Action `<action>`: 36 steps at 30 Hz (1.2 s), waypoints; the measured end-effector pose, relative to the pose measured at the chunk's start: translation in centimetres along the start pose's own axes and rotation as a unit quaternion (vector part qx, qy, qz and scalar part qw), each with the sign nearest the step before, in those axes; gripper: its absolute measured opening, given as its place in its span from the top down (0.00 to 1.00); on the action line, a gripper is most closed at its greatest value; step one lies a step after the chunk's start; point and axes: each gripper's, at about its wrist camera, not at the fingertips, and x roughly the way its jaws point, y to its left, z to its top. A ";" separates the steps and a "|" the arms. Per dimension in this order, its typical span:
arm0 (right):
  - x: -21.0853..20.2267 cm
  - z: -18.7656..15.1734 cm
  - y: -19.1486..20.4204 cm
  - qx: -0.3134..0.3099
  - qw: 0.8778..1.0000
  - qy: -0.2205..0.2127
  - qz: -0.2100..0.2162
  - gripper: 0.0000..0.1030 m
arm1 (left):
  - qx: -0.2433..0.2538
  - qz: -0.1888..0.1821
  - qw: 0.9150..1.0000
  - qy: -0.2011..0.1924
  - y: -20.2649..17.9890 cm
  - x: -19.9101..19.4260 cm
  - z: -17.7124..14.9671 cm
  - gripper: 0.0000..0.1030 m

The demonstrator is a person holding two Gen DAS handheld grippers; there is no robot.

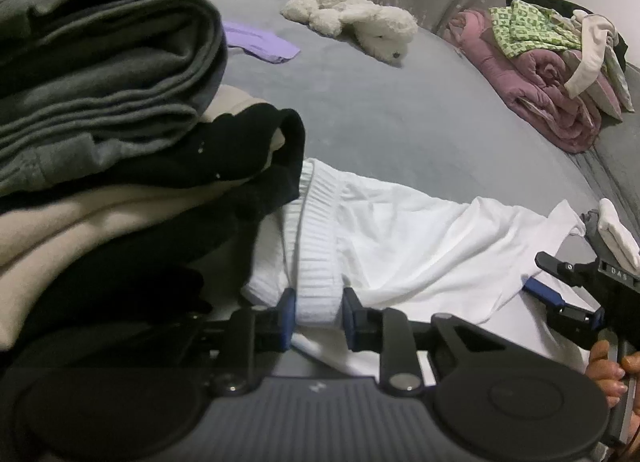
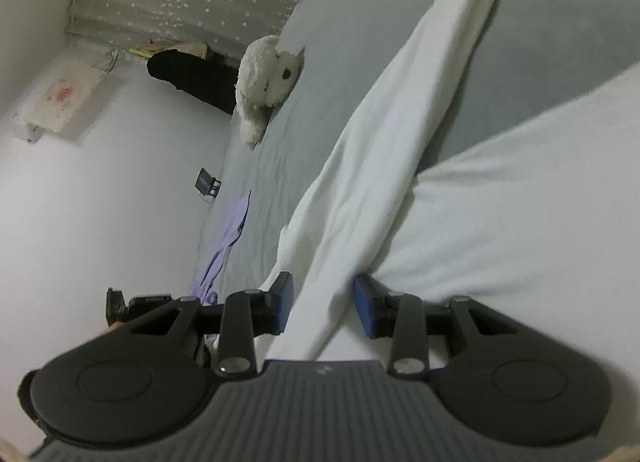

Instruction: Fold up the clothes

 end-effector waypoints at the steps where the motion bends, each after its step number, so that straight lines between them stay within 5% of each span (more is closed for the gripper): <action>1: 0.1 0.0 0.2 -0.004 1.000 -0.003 -0.003 0.63 | -0.002 0.001 1.000 0.000 0.0 0.0 0.0 0.77; 15: 0.5 3.8 -0.3 -0.025 0.997 -0.067 -0.041 0.65 | -0.012 0.012 1.000 -0.010 -0.3 -0.4 0.1 0.77; 20: 1.0 4.7 -0.6 -0.029 0.994 -0.086 -0.053 0.84 | -0.014 0.011 1.000 -0.010 -0.3 -0.4 0.2 0.77; 23: 1.0 5.0 -0.5 -0.041 0.990 -0.108 -0.079 0.92 | -0.011 0.012 1.000 -0.014 -0.5 -0.5 0.3 0.77; 36: -1.2 3.6 4.8 -0.174 0.961 -0.185 -0.105 0.94 | 0.001 -0.006 0.999 -0.048 -0.1 -2.3 1.2 0.78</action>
